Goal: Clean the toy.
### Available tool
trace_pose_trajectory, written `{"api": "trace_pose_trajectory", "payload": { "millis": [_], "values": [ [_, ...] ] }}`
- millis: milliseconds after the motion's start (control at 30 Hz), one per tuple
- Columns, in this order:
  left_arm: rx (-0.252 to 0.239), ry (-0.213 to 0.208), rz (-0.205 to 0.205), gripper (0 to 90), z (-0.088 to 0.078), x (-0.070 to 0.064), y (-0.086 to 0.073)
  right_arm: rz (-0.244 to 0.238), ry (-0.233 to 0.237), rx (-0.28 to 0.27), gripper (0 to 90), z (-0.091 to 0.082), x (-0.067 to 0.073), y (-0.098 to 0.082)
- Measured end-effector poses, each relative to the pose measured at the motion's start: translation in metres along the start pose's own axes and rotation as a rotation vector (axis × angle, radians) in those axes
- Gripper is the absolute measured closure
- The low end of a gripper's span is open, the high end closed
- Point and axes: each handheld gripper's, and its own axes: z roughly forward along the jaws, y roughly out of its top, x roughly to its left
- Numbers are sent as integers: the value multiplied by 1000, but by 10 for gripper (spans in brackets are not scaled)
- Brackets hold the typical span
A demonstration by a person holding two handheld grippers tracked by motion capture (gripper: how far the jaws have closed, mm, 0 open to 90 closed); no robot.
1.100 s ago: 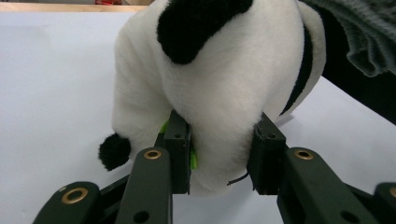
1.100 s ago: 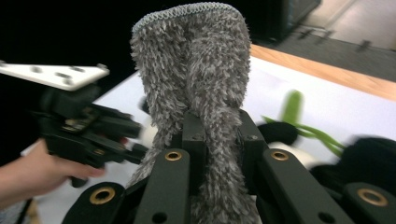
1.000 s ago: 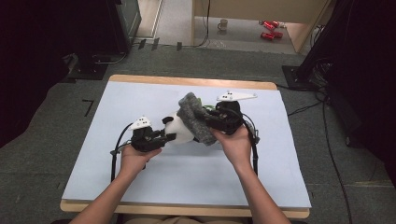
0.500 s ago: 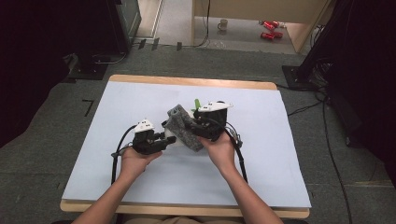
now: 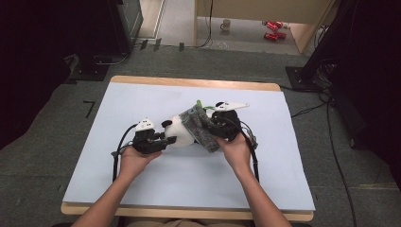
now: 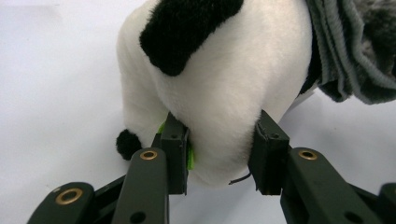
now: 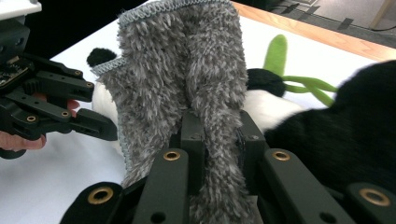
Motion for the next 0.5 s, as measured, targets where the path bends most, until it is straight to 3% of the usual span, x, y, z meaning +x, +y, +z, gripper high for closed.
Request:
{"api": "trace_pose_trajectory", "payload": {
  "millis": [200,500],
  "values": [
    [8,-10,-17,633,0,4,2,51,-8,-23,782,-14,-15,-1],
    [6,-19,-37,626,1,8,4,131,-76,-49,781,-35,-45,-8]
  ]
}}
